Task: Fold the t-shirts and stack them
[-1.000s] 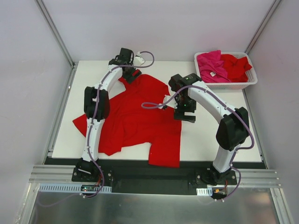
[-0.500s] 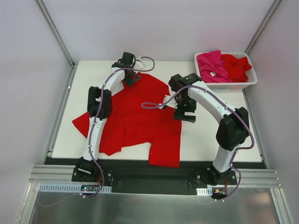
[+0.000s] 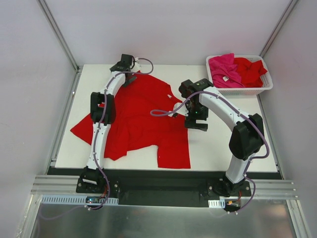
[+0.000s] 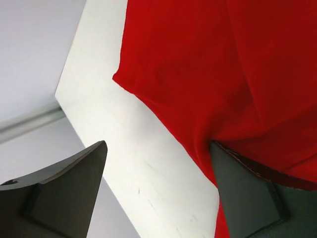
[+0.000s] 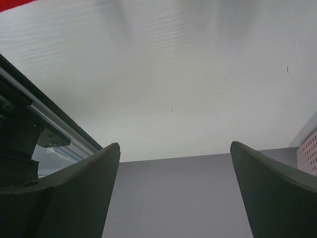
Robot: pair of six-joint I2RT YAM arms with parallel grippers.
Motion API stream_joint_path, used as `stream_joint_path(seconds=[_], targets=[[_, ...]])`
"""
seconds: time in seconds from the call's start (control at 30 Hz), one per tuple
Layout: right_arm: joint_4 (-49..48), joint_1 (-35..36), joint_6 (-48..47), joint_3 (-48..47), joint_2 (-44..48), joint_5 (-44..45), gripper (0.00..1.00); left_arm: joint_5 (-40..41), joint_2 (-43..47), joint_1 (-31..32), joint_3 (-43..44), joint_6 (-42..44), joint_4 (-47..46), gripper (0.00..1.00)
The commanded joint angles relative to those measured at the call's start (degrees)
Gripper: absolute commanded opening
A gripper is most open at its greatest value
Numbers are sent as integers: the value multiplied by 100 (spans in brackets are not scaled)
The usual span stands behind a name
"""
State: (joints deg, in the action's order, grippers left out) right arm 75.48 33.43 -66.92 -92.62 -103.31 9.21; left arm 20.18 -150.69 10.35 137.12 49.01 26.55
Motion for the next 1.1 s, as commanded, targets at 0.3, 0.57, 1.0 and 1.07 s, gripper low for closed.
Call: stream_joint_path(seconds=[0.3,0.57,1.0,1.07], targets=[[1235,155,55,-388,-84,237,96,222,3262,-77,-1723,-1359,-106,99],[292,216,555,-1872,-620,644,96,-637,4820,73,-3804,-1991,744,99],[371,208,487,-3017,-1894,-1764,96,-2432,5516,-507,-6109,-3258,2065,99],[248,216,346,-2894,-1974,-1879,96,-2309,5516,-595,-6285,-3267,2083,98]])
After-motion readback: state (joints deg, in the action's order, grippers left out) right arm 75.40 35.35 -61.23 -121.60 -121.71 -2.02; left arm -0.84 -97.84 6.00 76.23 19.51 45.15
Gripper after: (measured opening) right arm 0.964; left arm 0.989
